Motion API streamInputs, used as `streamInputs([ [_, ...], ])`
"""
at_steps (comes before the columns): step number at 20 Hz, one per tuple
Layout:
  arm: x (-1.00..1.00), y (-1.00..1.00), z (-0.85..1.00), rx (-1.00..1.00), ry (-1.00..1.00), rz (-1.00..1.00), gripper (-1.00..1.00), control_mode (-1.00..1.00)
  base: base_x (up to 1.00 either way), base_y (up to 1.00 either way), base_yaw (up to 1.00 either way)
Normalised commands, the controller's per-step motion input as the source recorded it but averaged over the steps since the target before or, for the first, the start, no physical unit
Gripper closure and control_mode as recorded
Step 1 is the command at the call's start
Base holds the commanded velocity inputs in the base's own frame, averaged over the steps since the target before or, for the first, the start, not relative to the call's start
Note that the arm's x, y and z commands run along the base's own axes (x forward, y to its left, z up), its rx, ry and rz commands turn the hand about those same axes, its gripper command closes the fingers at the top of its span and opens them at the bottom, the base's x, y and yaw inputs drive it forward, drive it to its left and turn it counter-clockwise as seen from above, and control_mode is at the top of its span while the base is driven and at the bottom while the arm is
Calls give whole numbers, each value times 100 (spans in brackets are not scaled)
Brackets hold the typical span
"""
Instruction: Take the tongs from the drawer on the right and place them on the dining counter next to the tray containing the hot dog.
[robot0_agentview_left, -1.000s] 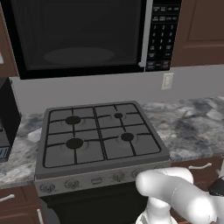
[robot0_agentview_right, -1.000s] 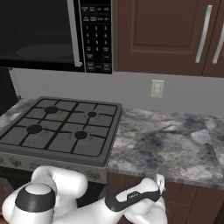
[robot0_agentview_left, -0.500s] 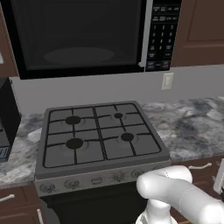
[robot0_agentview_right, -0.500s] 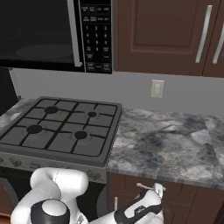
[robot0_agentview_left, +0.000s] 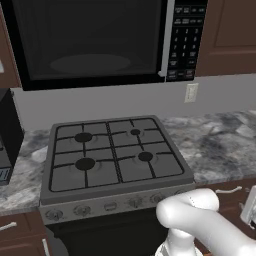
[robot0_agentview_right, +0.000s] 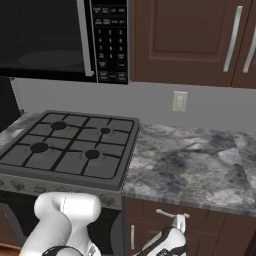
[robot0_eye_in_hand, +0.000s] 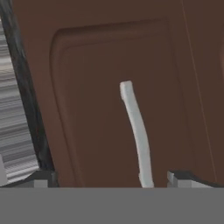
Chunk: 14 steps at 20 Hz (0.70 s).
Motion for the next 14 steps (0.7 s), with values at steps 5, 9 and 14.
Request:
streamInputs([
  [5, 11, 0, -9, 0, -10, 0, -100, -100, 0, 0, 0],
  [9, 16, 0, -3, 0, -6, 0, -100, -100, 0, 0, 0],
  [14, 21, 0, 0, 0, -1, 0, -100, -100, 0, 0, 0],
])
